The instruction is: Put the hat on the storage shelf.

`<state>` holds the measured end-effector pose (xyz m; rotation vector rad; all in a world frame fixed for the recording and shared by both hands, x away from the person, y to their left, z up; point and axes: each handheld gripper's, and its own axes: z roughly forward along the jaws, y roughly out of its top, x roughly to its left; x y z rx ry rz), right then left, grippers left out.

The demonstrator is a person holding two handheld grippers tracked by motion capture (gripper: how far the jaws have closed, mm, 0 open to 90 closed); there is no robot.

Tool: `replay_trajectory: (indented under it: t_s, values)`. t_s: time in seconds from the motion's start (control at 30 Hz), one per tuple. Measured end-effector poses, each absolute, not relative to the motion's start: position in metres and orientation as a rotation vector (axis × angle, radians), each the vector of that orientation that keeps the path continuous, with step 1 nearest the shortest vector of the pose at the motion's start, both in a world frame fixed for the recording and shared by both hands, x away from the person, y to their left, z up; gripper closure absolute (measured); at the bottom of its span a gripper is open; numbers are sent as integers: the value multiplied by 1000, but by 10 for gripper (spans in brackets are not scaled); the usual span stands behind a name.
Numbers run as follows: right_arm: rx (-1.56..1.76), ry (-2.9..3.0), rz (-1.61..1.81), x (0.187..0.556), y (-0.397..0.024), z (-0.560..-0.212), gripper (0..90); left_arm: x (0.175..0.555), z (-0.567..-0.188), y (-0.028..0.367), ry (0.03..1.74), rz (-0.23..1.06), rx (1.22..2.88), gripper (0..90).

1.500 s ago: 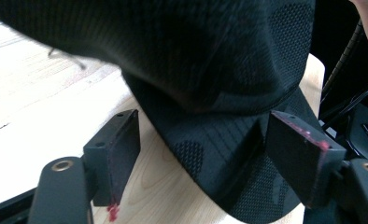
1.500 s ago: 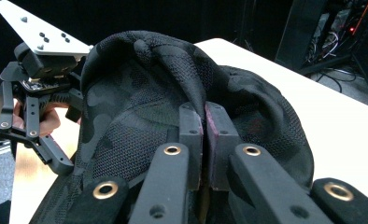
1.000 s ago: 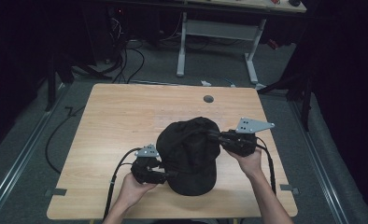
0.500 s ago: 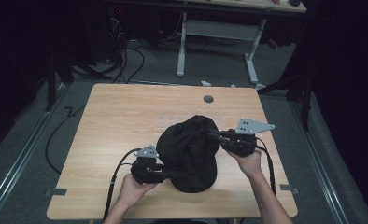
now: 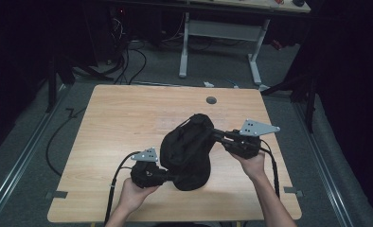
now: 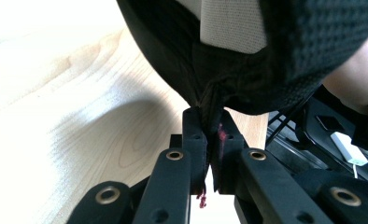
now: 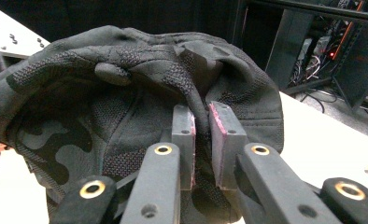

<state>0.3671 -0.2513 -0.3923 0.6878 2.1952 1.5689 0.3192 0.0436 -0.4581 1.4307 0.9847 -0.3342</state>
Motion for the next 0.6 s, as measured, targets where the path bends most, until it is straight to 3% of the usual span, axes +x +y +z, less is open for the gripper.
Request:
replay_trajectory:
  t_s: [0.13, 0.2, 0.23, 0.33, 0.6]
  values:
    - [714, 2185, 1599, 368, -254, -392, 750, 316, -455, 45, 967, -312, 1418, 861]
    - [731, 2184, 1607, 369, -255, -392, 702, 315, -454, 45, 969, -303, 1415, 862]
    - [751, 2186, 1608, 369, -256, -392, 625, 315, -454, 45, 970, -292, 1415, 862]
    - [786, 2194, 1593, 371, -258, -394, 569, 316, -454, 46, 967, -286, 1411, 862]
    - [908, 2242, 1513, 372, -270, -409, 495, 318, -451, 51, 992, -238, 1377, 860]
